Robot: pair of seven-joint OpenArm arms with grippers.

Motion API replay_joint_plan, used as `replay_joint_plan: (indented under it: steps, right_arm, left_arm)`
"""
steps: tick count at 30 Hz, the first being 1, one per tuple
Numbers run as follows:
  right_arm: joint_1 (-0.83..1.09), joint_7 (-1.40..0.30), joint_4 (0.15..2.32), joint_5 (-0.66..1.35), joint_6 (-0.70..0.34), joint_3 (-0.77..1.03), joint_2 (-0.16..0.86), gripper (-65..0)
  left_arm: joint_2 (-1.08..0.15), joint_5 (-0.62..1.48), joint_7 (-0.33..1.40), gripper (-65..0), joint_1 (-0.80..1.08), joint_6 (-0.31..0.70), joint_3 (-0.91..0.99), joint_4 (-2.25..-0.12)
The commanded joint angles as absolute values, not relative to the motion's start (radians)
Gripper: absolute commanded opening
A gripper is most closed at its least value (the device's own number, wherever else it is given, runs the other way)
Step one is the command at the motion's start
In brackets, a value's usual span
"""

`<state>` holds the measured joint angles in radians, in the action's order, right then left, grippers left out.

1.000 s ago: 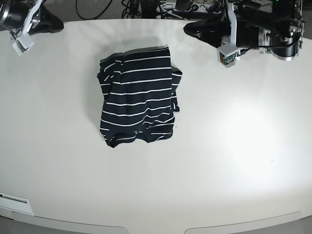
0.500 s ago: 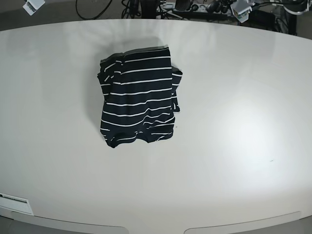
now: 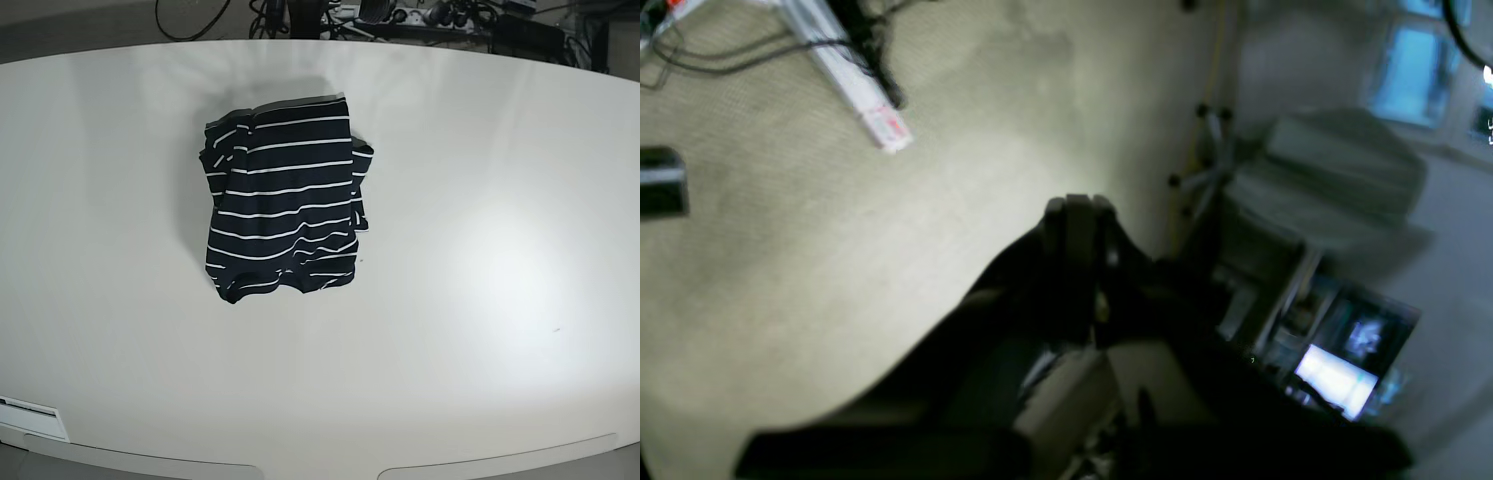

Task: Fold the T-shirt properly

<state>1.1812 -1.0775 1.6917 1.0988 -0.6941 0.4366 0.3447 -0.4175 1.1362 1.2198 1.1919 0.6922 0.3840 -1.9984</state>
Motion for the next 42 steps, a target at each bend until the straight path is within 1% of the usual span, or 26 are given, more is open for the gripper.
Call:
replay_joint_plan:
  steps: [1,5,7,11,14,15,18,21,23,25,28,32,35,38,42]
  right_arm:
    - [1.172,-1.032,1.660,1.062,-0.698,0.415,0.358,-65.0]
    - [1.042,-0.796,1.478,0.802,-0.698,0.293,0.366,-65.0]
    - [0.966,-0.708,1.389,0.710,-0.698,0.232,0.366,-65.0]
    - [0.807,-0.562,1.215,0.542,-0.558,0.101,0.365,-65.0]
    - [0.696,-0.485,1.086,0.451,-0.468,-0.004,0.365,-65.0]
    - [0.661,-0.466,1.046,0.430,-0.447,-0.036,0.363,-65.0]
    - [0.565,-0.437,0.945,0.410,-0.404,-0.123,0.348,-65.0]
    - [0.495,-0.437,0.892,0.410,-0.398,-0.178,0.324,-65.0]
    - [0.459,-0.436,0.872,0.410,-0.385,-0.199,0.306,-65.0]
    - [0.426,-0.432,0.858,0.406,-0.340,-0.208,0.283,-65.0]
    - [0.382,-0.401,0.839,0.316,-0.269,-0.210,0.247,-65.0]
    - [0.354,-0.356,0.797,0.210,-0.199,-0.210,0.204,-65.0]
    - [0.355,-0.263,0.735,0.161,-0.173,-0.210,0.181,-65.0]
    - [0.352,-0.146,0.650,0.121,-0.163,-0.210,0.172,-65.0]
    - [0.352,-0.006,0.565,0.118,-0.165,-0.210,0.160,-65.0]
  left_arm:
    - [-0.417,1.112,1.194,-65.0,1.180,0.698,0.373,-1.962]
    - [-0.413,0.883,1.003,-65.0,1.039,0.698,0.291,-1.702]
    - [-0.413,0.771,0.896,-65.0,0.952,0.698,0.242,-1.550]
    - [-0.406,0.569,0.701,-65.0,0.759,0.698,0.139,-1.230]
    - [-0.366,0.460,0.581,-65.0,0.617,0.698,0.101,-1.005]
    - [-0.348,0.443,0.554,-65.0,0.574,0.698,0.099,-0.937]
    - [-0.297,0.455,0.511,-65.0,0.460,0.639,0.099,-0.788]
    - [-0.253,0.467,0.500,-65.0,0.379,0.592,0.099,-0.730]
    - [-0.223,0.434,0.455,-65.0,0.349,0.550,0.099,-0.725]
    - [-0.192,0.326,0.364,-65.0,0.332,0.487,0.099,-0.724]
    - [-0.160,0.181,0.248,-65.0,0.326,0.361,0.073,-0.720]
    - [-0.154,0.099,0.039,-65.0,0.327,0.196,-0.050,-0.638]
    - [-0.148,0.065,-0.145,-65.0,0.326,0.106,-0.143,-0.530]
    - [-0.129,0.060,-0.238,-65.0,0.314,0.059,-0.185,-0.435]
    - [-0.109,0.091,-0.266,-65.0,0.298,0.063,-0.185,-0.397]
